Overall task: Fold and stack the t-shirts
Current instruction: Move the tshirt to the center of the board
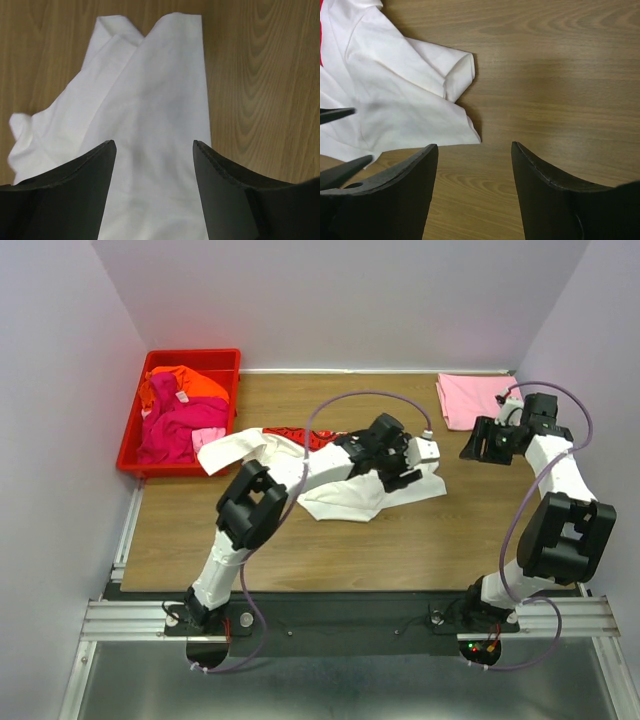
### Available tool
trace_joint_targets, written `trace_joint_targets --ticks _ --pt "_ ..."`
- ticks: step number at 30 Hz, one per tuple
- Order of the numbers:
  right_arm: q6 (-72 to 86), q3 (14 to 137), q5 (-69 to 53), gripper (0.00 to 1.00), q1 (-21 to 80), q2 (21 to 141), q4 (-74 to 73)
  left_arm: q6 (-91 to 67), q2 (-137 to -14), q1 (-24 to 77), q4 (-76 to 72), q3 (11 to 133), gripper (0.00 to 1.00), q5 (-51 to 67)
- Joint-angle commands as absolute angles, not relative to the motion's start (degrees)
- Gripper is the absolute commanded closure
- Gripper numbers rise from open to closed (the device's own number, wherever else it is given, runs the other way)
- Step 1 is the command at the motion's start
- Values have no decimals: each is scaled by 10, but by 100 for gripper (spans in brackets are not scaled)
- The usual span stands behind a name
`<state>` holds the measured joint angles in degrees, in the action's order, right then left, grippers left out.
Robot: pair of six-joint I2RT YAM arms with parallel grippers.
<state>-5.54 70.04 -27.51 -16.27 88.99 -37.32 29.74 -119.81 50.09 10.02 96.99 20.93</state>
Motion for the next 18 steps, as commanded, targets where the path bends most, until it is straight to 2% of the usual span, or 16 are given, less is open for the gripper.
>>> trace_joint_targets --ticks 1,14,15,18 --pt "-50 694 -286 34 -180 879 -381 251 -1246 518 85 1055 26 213" --pt "-67 701 -278 33 -201 875 -394 220 -1361 548 97 1131 35 179" --pt "-68 701 -279 33 -201 876 -395 225 -1363 548 111 1129 37 178" --pt "-69 705 -279 33 -202 879 -396 238 -1355 548 129 1103 51 172"
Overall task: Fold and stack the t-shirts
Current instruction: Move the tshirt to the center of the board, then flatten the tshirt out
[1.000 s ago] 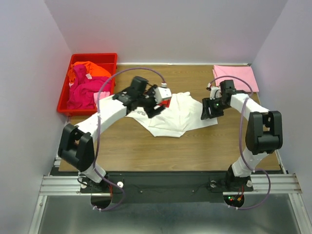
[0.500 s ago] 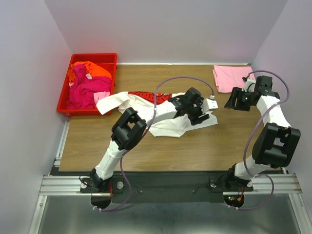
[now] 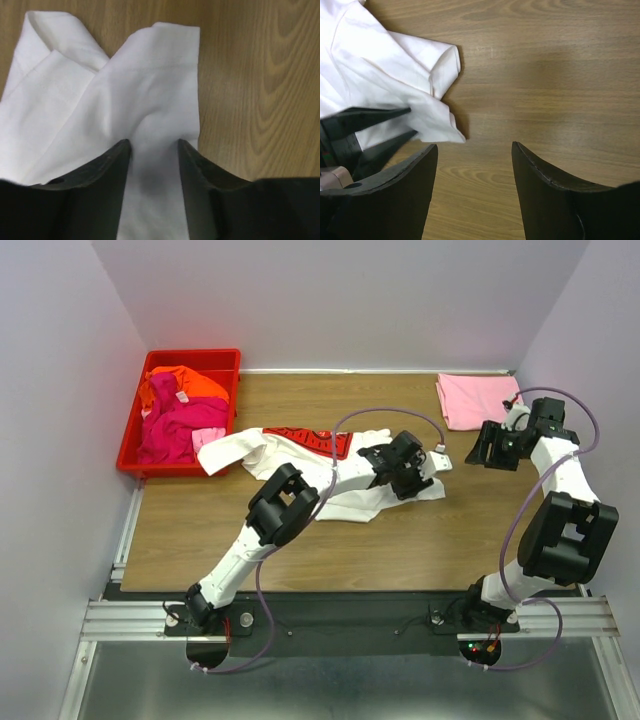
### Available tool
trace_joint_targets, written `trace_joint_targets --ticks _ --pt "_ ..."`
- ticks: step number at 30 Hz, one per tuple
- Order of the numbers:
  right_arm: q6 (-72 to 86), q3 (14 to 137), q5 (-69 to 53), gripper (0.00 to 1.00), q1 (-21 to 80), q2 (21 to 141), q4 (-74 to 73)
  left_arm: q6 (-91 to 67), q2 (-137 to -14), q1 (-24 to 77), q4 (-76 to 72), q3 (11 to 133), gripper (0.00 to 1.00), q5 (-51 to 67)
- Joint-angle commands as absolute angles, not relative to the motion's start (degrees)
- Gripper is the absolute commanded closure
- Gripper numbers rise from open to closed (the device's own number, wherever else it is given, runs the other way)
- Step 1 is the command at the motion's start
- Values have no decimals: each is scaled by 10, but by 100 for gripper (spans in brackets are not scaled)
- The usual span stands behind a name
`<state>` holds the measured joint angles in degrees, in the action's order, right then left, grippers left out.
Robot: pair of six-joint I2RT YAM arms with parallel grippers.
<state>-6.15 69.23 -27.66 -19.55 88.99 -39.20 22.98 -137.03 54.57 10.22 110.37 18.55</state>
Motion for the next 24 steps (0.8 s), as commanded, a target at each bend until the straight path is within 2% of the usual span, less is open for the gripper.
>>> trace_joint_targets --ticks 1,2,3,4,6,10,14,17,24 --pt "-69 705 -279 33 -202 880 -396 243 -1346 548 135 1096 62 174" --pt "-70 705 -282 33 -202 883 -396 250 -1339 548 152 1079 68 183" --pt "-71 704 -283 33 -202 885 -396 252 -1319 548 158 1071 82 187" --pt "-72 703 -286 33 -202 886 -396 255 -1304 548 164 1062 90 195" --pt "-76 700 -298 34 -202 892 -396 245 -1254 541 178 1037 100 231" --pt "-85 688 -326 34 -202 902 -396 193 -1169 505 203 1012 100 383" --pt "-98 678 -354 34 -202 917 -396 167 -1111 464 209 972 100 445" --pt "-111 662 -379 33 -201 925 -398 154 -1096 418 213 948 100 474" --pt "-137 634 -435 23 -184 948 -414 141 -1130 330 200 937 98 489"
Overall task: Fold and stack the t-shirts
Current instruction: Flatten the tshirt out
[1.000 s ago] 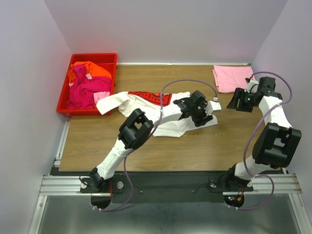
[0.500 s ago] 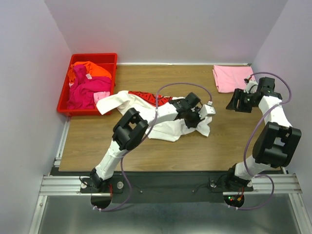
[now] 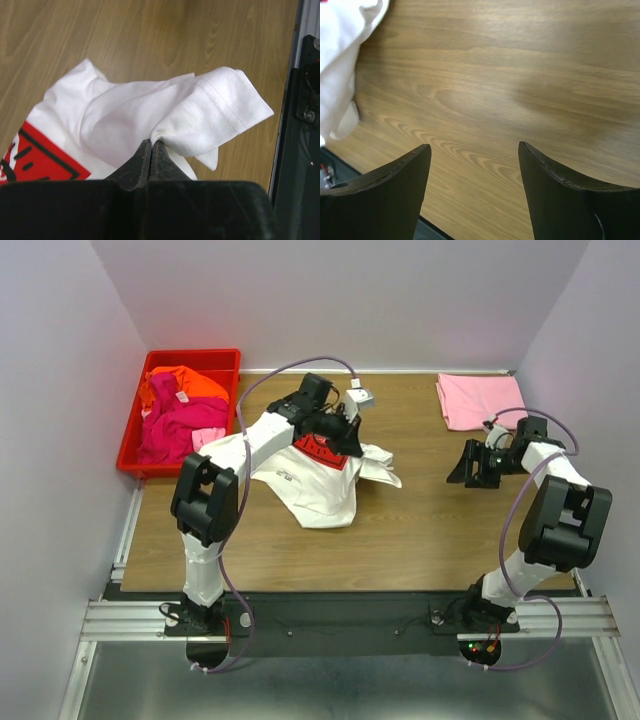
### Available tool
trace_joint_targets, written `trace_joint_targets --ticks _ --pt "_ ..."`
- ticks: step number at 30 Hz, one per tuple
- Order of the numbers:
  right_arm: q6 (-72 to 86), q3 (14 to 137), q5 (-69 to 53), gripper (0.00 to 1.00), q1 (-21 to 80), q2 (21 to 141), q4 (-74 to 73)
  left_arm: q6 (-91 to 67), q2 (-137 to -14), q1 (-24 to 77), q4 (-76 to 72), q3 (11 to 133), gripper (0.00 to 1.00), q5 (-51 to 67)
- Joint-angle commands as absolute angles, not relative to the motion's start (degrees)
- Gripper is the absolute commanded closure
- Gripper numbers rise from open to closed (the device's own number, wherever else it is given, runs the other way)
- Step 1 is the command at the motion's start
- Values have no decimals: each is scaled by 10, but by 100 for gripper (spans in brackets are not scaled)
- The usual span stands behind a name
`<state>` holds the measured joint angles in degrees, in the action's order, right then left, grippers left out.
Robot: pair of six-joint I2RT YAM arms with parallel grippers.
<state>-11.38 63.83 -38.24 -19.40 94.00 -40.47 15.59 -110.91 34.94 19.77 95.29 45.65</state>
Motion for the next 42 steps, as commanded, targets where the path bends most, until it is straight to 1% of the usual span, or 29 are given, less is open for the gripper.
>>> trace_joint_targets --ticks 1,5,7,9,10,12,13,18,19,22,23,24,25,29,30,33,36,37,38,41,42 --pt "-136 633 -440 23 -179 954 -415 141 -1139 325 197 937 99 490" --pt "-130 634 -462 23 -144 978 -414 130 -1170 303 184 921 98 489" --pt "-127 639 -475 23 -126 989 -414 127 -1183 294 174 911 95 492" --pt "-123 646 -490 23 -114 1002 -413 141 -1182 293 174 895 87 497" --pt "-119 649 -494 23 -99 1006 -414 148 -1175 293 174 887 80 502" --pt "-116 656 -496 23 -80 1020 -413 149 -1166 294 168 866 74 515" --pt "-113 659 -501 23 -60 1026 -411 149 -1159 293 163 856 69 512" --pt "-103 665 -519 23 -1 1080 -408 165 -1141 294 155 837 58 498" --pt "-102 666 -526 23 10 1086 -406 169 -1129 293 156 831 55 500" --pt "-99 671 -533 25 26 1104 -400 190 -1101 296 145 803 49 500" --pt "-96 671 -537 26 31 1107 -396 193 -1074 296 136 776 47 495" --pt "-91 671 -542 28 33 1110 -389 195 -1059 297 108 761 44 490" --pt "-82 670 -544 30 34 1116 -376 198 -1029 298 94 745 37 483" --pt "-70 668 -547 31 67 1136 -349 228 -977 305 55 687 32 445" --pt "-66 669 -545 32 72 1143 -337 249 -961 310 49 682 29 437" --pt "-59 673 -560 32 84 1163 -326 300 -934 332 40 655 27 380" --pt "-58 679 -557 32 91 1172 -324 379 -900 377 12 613 27 312" --pt "-57 679 -551 32 92 1173 -321 403 -880 401 3 582 27 296" --pt "-56 680 -550 32 92 1173 -319 440 -872 413 -36 566 27 256" --pt "-52 681 -551 33 95 1178 -315 499 -859 442 -82 534 28 203" --pt "-51 682 -550 34 96 1179 -314 545 -857 454 -110 516 29 181"
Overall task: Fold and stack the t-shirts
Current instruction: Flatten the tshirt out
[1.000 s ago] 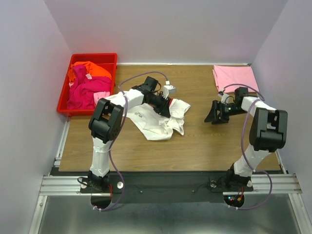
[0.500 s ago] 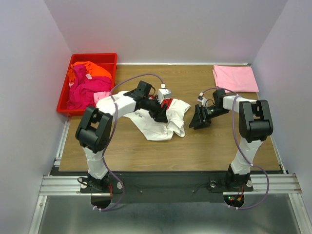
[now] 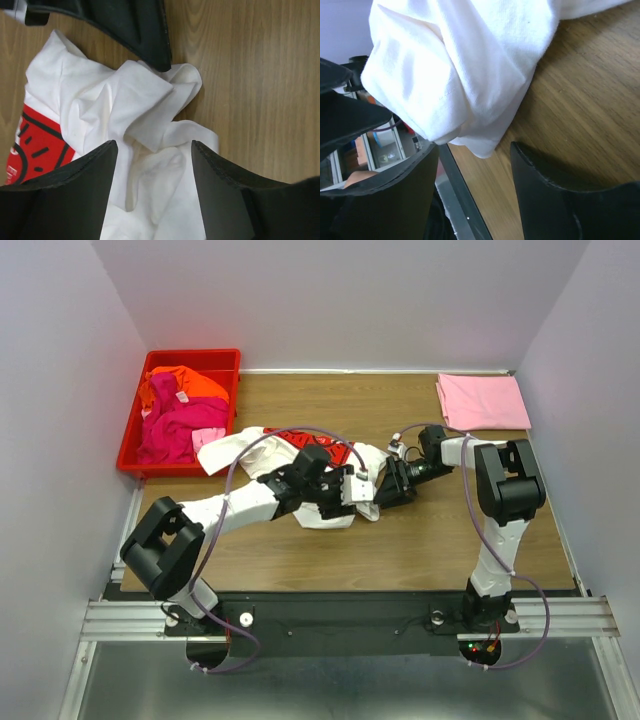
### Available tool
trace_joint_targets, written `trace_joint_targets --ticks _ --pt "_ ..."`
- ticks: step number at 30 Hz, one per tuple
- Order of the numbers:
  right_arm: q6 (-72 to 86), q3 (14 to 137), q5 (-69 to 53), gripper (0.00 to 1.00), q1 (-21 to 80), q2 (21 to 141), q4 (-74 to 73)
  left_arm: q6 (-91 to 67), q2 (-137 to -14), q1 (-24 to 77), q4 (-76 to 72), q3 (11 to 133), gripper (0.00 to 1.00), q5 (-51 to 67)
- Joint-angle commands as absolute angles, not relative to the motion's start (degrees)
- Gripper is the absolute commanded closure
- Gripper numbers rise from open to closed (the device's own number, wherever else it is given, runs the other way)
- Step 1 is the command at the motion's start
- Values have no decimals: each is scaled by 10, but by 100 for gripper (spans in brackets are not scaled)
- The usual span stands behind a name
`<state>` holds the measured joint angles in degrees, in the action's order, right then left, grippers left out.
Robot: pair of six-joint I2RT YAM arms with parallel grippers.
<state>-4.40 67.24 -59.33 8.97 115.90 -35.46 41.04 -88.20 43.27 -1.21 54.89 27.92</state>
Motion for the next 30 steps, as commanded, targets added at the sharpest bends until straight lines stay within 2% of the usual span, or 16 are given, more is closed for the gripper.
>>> trace_joint_targets --ticks 1,7,16,30 --pt "-49 682 -549 36 96 1180 -313 572 -856 459 -124 508 31 174" --pt "-49 670 -550 39 96 1171 -314 750 -852 475 -236 447 35 162" --pt "-48 657 -551 46 96 1164 -315 799 -867 496 -280 439 41 191" --pt "-40 659 -559 47 95 1153 -316 836 -871 505 -243 424 46 214"
